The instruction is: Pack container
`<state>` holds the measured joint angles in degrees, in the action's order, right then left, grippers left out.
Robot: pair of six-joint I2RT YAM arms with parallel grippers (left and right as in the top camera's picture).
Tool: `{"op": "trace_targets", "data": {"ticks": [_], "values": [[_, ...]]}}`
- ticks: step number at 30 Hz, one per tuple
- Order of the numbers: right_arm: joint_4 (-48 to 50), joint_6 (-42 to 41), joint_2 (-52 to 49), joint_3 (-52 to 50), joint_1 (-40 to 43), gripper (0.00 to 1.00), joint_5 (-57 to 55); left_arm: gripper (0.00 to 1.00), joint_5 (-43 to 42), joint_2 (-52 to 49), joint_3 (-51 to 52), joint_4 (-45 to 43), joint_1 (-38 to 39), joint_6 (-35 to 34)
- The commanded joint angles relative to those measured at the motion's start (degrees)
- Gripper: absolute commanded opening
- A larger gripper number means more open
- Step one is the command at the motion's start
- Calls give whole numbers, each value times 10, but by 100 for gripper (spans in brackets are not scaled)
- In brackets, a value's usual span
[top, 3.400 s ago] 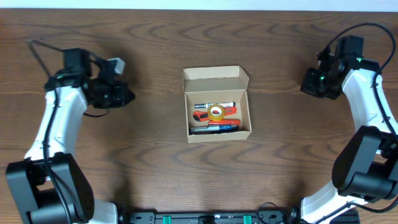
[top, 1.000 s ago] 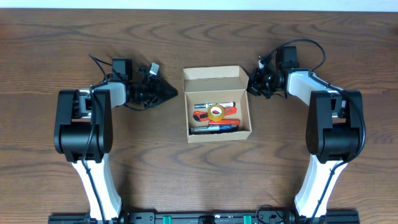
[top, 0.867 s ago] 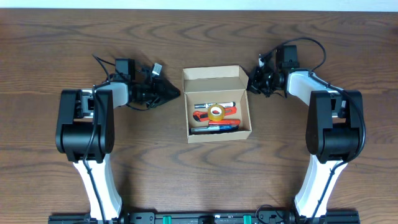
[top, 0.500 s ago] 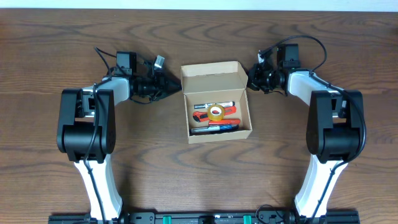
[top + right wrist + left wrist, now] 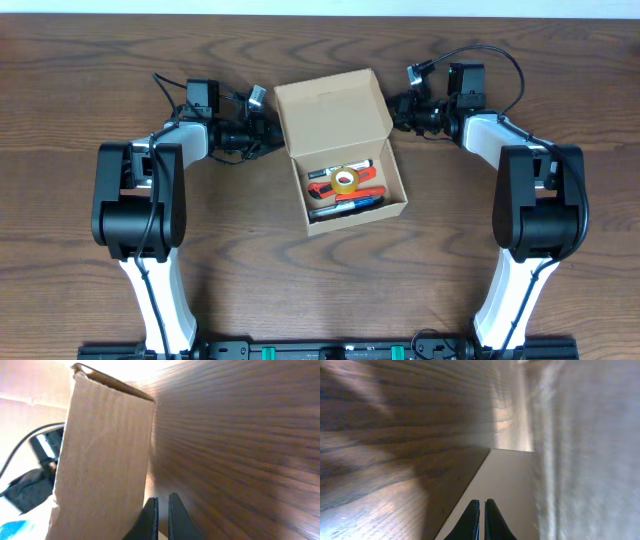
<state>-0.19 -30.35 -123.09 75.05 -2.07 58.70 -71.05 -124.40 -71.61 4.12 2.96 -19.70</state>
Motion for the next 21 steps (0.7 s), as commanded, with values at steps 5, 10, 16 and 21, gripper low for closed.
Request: {"op": "trace_targets", "data": {"ticks": [5,10,16,21], "values": [[35,-5,-7,7,3,1,106,6,-42,17,-22,-1,9,0],[46,-5,-7,7,3,1,143,6,-35,59,-28,1,20,0],[93,-10,-7,7,3,1,227,6,-27,113,-28,21,35,3],[114,-23,-7,7,5,1,269,6,-2,157,-28,63,59,22]]}}
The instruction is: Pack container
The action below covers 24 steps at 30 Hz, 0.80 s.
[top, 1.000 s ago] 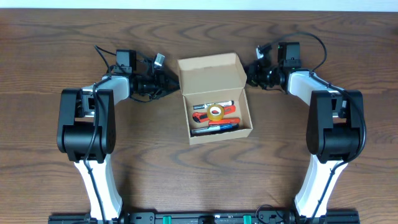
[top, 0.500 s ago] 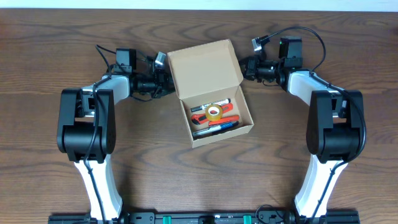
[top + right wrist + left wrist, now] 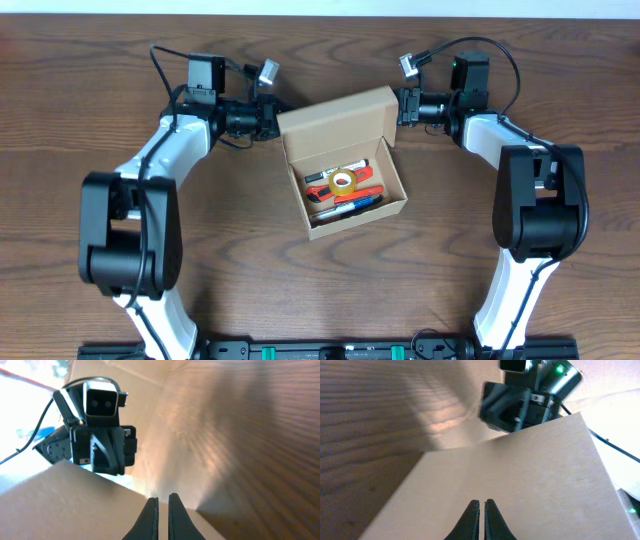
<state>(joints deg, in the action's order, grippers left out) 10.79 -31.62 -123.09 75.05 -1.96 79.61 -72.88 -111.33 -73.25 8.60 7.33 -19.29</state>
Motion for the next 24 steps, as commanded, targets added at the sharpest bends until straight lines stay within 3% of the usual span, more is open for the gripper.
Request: {"op": "trace_targets", "data": {"ticks": [1,11,15,18,19,21,24], "values": [[6,-10,-7,7,5,1,68,6,19,33,-12,34,21,30],[47,-23,2,7,27,1,98,6,158,79,-11,351,118,271],[129,-75,12,7,45,2,98,6,265,92,-11,423,141,294],[252,-157,20,7,61,2,98,6,362,120,-12,432,143,281],[299,-192,21,7,65,2,98,9,388,131,-12,432,143,278],[404,-269,21,7,71,1,98,31,432,158,-12,433,143,278],[576,-378,21,10,83,2,98,42,468,202,-12,435,143,278]]}}
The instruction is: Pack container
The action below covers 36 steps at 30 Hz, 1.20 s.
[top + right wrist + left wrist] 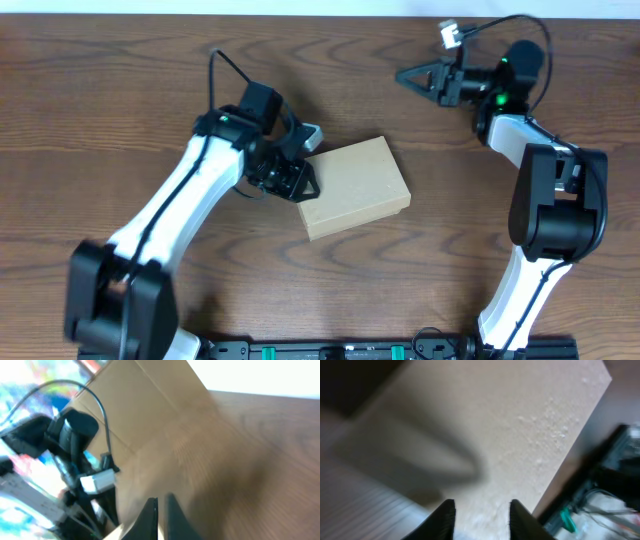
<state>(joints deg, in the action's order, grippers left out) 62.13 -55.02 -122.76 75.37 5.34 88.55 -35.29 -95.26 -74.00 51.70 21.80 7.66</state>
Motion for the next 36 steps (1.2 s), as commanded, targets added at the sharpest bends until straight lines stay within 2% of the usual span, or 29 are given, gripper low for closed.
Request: {"op": "trace_targets", "data": {"ticks": [1,4,6,11,13,19,22,28,36], "values": [[103,-174,17,10,14,2,8,47,100,54,-4,3,-2,9],[215,-276,19,32,30,2,8,50,120,94,-4,4,-2,9],[277,-343,24,49,36,4,8,58,160,119,-4,9,-2,1],[281,-332,56,64,37,7,8,71,336,152,-4,28,-4,-40],[281,-318,65,64,36,7,8,73,395,157,-4,32,-11,-65],[275,-283,67,65,54,9,8,72,378,159,-4,31,-39,-66],[237,-254,67,65,81,9,8,65,362,159,-4,34,-44,-66],[128,-190,66,63,119,10,8,68,356,160,-4,31,-45,-66],[-189,-2,41,61,85,10,0,65,342,172,-4,3,-45,-68]]}}
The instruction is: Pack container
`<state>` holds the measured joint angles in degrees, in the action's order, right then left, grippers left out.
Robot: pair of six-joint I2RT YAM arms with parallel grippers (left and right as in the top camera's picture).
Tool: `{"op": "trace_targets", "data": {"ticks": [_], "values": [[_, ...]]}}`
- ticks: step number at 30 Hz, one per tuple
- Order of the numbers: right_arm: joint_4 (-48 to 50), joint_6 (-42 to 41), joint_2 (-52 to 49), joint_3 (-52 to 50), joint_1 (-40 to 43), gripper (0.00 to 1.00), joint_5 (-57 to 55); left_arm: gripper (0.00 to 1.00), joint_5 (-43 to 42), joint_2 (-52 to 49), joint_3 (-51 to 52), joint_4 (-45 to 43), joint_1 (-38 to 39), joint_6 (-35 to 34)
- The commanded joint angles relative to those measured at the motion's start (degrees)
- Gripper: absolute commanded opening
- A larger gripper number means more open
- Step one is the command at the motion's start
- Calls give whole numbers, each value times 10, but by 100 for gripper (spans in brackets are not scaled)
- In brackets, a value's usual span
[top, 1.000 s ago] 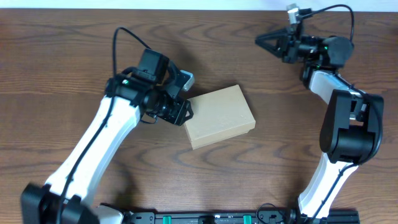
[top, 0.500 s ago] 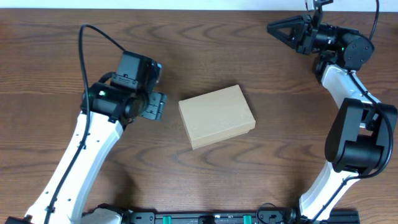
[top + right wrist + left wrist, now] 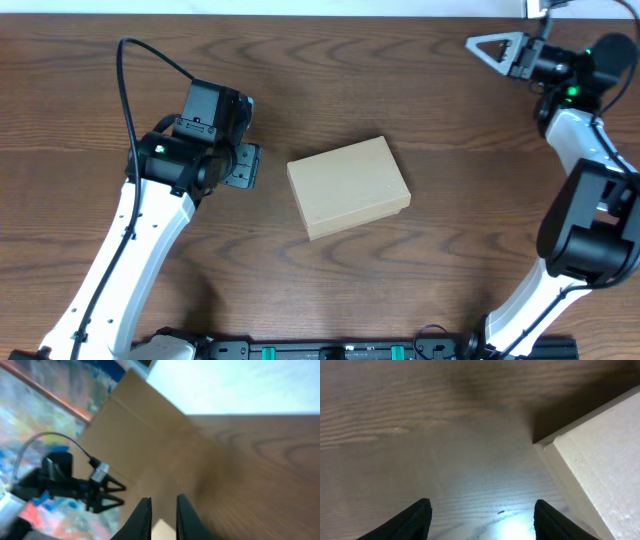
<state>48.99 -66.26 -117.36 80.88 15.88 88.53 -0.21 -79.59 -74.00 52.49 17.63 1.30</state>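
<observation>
A plain cardboard box (image 3: 350,187) lies with its lid down in the middle of the table, and its contents are hidden. My left gripper (image 3: 243,165) hangs just left of the box and points down at the bare wood. It is open wide with nothing between its fingers. The left wrist view shows the box corner (image 3: 600,460) to the right of the left gripper (image 3: 482,522). My right gripper (image 3: 495,45) is raised at the far right corner, well away from the box. The right gripper (image 3: 163,517) is empty, with a narrow gap between its fingers.
The dark wooden table (image 3: 450,280) carries nothing else but the two arm bases at the front. The left arm's cable (image 3: 135,70) loops over the far left. Beyond the table's far edge the right wrist view shows a white wall and coloured clutter.
My left gripper was over the left end of the shut lid. It now hangs beside the box and is open wider. My right gripper has moved farther right, and its fingers stand slightly farther apart.
The box stood open with tape and markers inside, and both grippers were shut beside its raised lid. Then the lid leaned forward with both grippers behind it. Then the lid was down, with the left gripper over it and the right withdrawn. Now both are clear.
</observation>
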Motion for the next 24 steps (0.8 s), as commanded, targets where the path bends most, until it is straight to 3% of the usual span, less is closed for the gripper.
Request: {"op": "trace_targets", "data": {"ticks": [1,6,11,15,20,24], "values": [[-101,128,-15,6,-25,9,-12,66,-9,17,-4,-6,-4,-5],[-371,303,-19,6,-40,11,-115,66,-9,26,-4,-9,-4,-12],[-603,482,-19,7,-44,25,-245,66,-9,34,-4,-8,-4,-13],[-755,626,-15,8,-44,22,-375,67,-7,35,-4,-9,-4,-13],[-892,758,30,9,-61,26,-635,73,30,35,-4,-5,-4,-13],[-913,787,83,9,-74,26,-708,77,54,35,-4,2,-4,-13]]}}
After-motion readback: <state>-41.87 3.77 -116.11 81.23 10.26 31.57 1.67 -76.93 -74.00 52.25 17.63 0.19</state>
